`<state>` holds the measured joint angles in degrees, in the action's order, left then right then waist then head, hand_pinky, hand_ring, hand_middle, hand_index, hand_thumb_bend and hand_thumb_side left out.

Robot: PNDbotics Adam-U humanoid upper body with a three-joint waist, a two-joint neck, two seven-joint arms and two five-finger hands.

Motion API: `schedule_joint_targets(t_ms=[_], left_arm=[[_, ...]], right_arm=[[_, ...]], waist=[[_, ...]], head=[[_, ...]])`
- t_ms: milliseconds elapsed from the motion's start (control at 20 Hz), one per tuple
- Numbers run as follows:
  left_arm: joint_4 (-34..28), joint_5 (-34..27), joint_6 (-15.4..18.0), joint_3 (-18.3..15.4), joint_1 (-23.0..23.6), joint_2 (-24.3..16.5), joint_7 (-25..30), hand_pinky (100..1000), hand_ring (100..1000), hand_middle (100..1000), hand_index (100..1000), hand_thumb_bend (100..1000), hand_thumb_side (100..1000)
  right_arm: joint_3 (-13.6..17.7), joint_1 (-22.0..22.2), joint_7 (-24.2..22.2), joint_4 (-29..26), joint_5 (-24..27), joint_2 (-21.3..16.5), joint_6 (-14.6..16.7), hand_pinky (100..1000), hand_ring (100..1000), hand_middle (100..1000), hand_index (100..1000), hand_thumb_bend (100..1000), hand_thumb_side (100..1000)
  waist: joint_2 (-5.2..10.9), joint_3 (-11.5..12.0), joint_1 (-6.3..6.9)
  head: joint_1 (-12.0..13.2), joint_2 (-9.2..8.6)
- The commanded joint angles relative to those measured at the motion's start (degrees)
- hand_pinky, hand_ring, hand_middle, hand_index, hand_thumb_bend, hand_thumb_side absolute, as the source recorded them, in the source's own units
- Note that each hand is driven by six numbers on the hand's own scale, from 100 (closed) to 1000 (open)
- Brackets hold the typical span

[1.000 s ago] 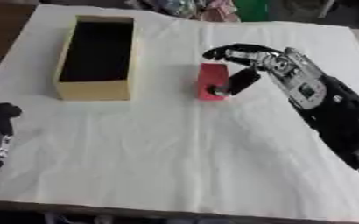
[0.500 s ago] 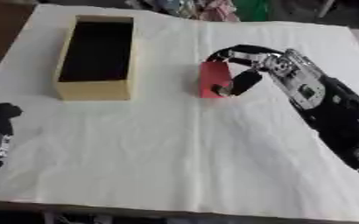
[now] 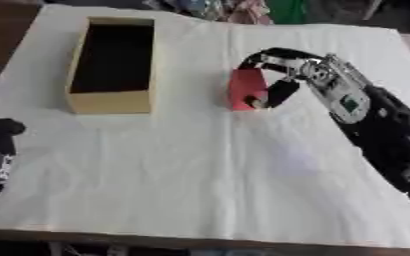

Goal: Pick up objects on the table and place them in the box.

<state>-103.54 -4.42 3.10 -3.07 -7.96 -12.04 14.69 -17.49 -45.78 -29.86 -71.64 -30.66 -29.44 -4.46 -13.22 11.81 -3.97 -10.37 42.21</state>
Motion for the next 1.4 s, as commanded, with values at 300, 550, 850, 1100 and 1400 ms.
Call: schedule_joint_targets(t_ms=[300, 550, 850, 1100, 1400], left_arm=[[-0.83, -0.17, 0.11, 0.13, -0.38, -0.54, 0.18, 1000, 815, 689, 761, 100, 290], [-0.88, -0.44, 0.12, 0.52, -0.64, -0.57, 0.56, 1000, 815, 689, 760, 100, 290], [-0.93, -0.69, 0.15, 0.85, -1.05, -0.61, 0.89, 1000, 815, 689, 760, 100, 288], [-0.91, -0.87, 0.1, 1.24, -1.4, -0.58, 1.29, 1000, 814, 688, 760, 100, 288], [-0.89, -0.97, 0.07, 1.57, -1.76, -0.56, 1.64, 1000, 814, 688, 759, 100, 286]], right_arm=[[1.26, -4.83, 1.61, -2.71, -1.78, 1.84, 0.12, 948, 1000, 534, 783, 194, 100], [0.78, -8.52, 1.63, -1.91, -3.98, 5.32, 1.2, 946, 1000, 536, 785, 191, 100], [0.81, -12.23, 2.78, 0.34, -7.04, 9.95, 2.68, 944, 1000, 540, 793, 181, 100], [0.93, -14.36, 4.21, 2.07, -9.09, 13.69, 3.84, 942, 1000, 555, 813, 169, 100], [0.72, -15.87, 6.03, 4.21, -11.21, 17.6, 4.92, 940, 1000, 594, 846, 164, 100]], waist=[[1.23, 0.73, 0.35], [1.18, 1.98, 0.34], [1.03, 3.0, 0.27], [0.92, 3.73, 0.17], [0.78, 4.64, 0.01]], head=[[-0.11, -0.08], [-0.61, -0.25], [-1.16, -0.41], [-1.66, -0.48], [-2.27, -0.65]])
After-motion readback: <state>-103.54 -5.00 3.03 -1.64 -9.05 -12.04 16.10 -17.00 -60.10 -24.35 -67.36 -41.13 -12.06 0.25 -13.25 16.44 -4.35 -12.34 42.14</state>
